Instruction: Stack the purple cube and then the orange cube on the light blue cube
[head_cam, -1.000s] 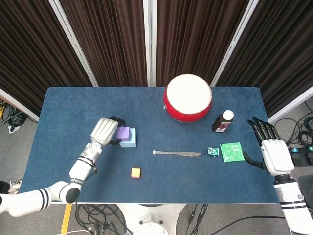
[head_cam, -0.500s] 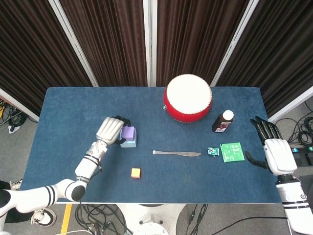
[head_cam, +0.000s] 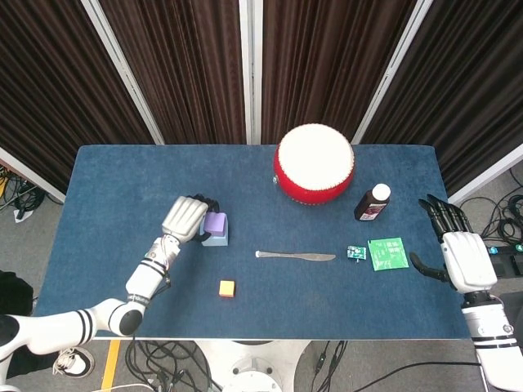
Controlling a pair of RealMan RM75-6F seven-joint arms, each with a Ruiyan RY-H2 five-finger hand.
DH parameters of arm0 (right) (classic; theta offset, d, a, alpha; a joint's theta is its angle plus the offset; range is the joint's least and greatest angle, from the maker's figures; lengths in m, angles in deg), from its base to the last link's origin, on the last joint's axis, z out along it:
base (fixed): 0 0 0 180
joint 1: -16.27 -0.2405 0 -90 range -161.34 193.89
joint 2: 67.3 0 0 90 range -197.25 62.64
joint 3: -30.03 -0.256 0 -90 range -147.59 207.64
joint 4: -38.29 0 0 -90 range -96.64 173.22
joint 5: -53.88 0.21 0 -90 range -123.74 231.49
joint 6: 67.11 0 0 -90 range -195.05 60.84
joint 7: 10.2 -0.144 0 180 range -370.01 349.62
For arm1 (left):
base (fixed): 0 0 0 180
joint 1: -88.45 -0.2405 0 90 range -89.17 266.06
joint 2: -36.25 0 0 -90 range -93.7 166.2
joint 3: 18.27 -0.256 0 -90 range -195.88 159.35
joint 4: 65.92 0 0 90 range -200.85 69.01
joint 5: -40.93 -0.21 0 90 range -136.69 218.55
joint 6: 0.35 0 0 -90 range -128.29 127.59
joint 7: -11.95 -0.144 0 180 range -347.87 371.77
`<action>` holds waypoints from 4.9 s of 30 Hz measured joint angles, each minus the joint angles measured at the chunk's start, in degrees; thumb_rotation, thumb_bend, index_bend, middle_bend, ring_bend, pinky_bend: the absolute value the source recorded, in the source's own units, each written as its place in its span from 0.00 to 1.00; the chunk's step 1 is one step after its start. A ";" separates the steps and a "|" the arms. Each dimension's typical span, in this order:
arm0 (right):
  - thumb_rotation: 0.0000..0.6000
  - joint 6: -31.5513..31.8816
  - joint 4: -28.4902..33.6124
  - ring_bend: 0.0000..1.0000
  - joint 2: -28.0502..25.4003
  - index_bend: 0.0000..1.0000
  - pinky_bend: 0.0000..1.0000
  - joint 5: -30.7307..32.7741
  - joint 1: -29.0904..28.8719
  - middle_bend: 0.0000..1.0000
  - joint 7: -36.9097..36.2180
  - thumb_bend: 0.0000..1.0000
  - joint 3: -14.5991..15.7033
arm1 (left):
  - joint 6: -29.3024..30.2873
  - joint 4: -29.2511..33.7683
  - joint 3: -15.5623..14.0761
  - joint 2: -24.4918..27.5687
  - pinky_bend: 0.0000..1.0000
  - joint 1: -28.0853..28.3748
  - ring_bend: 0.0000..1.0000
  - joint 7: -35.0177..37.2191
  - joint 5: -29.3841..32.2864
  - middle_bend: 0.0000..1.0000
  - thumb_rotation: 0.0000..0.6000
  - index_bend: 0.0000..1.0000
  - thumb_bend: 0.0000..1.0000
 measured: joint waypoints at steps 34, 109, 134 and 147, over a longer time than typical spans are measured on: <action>1.00 -0.49 0.31 0.00 0.35 0.00 0.00 0.90 -0.48 0.00 1.14 0.22 -0.19 | -0.85 -1.97 -1.18 -0.22 0.46 0.33 0.36 2.78 0.47 0.49 1.00 0.36 0.25; 1.00 -0.77 0.01 0.00 0.31 0.00 0.00 1.89 -0.62 0.00 0.52 0.22 -0.51 | 7.86 5.64 -14.67 -0.16 0.48 -12.70 0.37 15.21 -28.24 0.48 1.00 0.38 0.10; 1.00 -0.28 -0.71 0.00 -0.63 0.00 0.00 2.90 -0.10 0.00 -2.18 0.21 -1.31 | 5.74 -1.20 -13.85 -7.60 0.48 -12.73 0.37 18.87 -26.32 0.49 1.00 0.38 0.12; 1.00 -0.49 -0.79 0.00 -0.44 0.00 0.00 3.05 -0.20 0.00 -1.86 0.22 -1.30 | 5.91 -4.47 -13.40 -9.48 0.51 -12.58 0.41 20.65 -26.30 0.52 1.00 0.41 0.16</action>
